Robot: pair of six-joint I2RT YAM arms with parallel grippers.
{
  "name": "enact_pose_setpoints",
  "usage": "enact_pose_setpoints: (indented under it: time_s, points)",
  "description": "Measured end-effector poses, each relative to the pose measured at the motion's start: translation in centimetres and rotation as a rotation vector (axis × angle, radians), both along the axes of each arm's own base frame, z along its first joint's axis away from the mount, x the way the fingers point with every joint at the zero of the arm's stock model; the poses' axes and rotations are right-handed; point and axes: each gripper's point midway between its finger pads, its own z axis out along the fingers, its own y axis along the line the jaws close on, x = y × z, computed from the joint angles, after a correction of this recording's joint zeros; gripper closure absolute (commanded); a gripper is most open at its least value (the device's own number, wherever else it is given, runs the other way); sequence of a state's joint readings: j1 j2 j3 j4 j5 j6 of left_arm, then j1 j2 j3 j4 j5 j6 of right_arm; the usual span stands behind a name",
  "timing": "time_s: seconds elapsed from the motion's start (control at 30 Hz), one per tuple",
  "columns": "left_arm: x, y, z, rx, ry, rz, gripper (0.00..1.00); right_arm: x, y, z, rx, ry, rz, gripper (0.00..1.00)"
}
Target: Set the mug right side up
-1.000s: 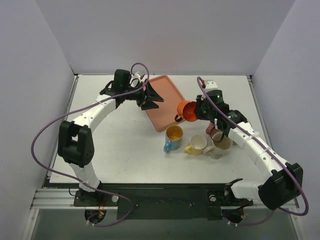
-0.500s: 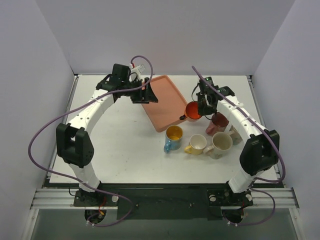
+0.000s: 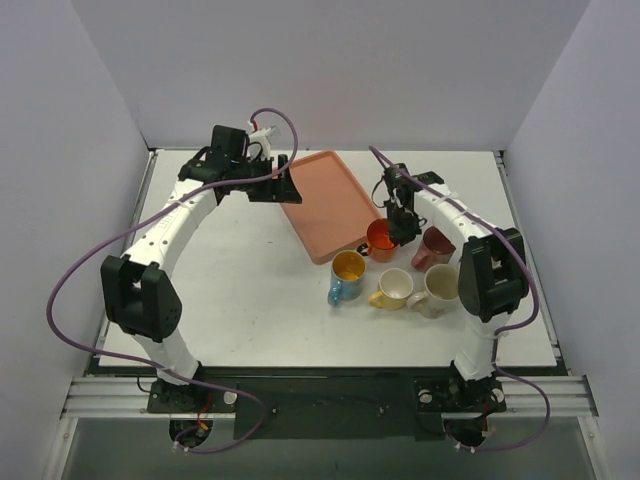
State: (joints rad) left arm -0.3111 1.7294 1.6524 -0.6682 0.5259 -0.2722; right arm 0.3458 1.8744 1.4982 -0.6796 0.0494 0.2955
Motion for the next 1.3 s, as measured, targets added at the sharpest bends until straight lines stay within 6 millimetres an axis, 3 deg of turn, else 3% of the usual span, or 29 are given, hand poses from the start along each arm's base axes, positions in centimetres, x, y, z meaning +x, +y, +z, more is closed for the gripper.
enact_pose_setpoints:
  time_s: [0.2,0.27,0.33,0.6,0.7,0.73,0.77,0.9,0.93,1.03,1.13,1.2,1.3]
  points:
    - [0.0,0.2,-0.1,0.006,-0.002,0.0,0.23,0.4,-0.5,-2.0,-0.009,0.05,-0.017,0.98]
    - [0.1,0.2,-0.1,0.007,-0.003,0.0,0.23,0.6,-0.6,-2.2,-0.01,0.056,-0.021,0.89]
    - [0.1,0.3,-0.1,0.008,-0.004,0.002,0.23,0.8,-0.5,-2.3,-0.009,0.053,-0.022,0.74]
    - [0.2,0.5,-0.1,0.009,-0.007,0.003,0.23,1.7,-0.3,-1.6,-0.002,0.03,-0.014,0.6]
    - [0.2,0.5,-0.1,0.01,-0.01,0.002,0.23,2.5,-0.2,-0.5,-0.005,0.003,-0.007,0.52]
    - [0.2,0.6,0.0,0.011,-0.013,0.001,0.23,2.7,-0.2,0.2,-0.005,-0.013,-0.004,0.4]
    - [0.2,0.6,0.0,0.012,-0.016,0.0,0.22,3.0,-0.2,0.8,-0.005,-0.029,0.001,0.38]
    - [0.0,1.4,1.1,0.025,-0.063,0.0,0.2,3.2,-0.7,6.2,0.004,-0.165,0.026,0.34]
    - [0.0,2.0,1.5,0.034,-0.083,0.009,0.19,3.2,-0.9,7.9,0.011,-0.219,0.033,0.14]
    - [-0.4,5.0,3.0,0.074,-0.158,0.069,0.19,1.9,-1.9,13.9,0.039,-0.432,0.047,0.07]
    - [-0.8,9.7,4.4,0.12,-0.258,0.186,0.19,-1.2,-4.1,18.2,0.061,-0.656,0.043,0.07]
    - [-1.2,13.8,5.2,0.161,-0.346,0.296,0.18,-3.4,-6.2,19.3,0.056,-0.782,0.007,0.07]
    - [-2.5,18.6,5.2,0.221,-0.433,0.444,0.16,-6.4,-9.3,18.0,0.016,-0.897,-0.051,0.07]
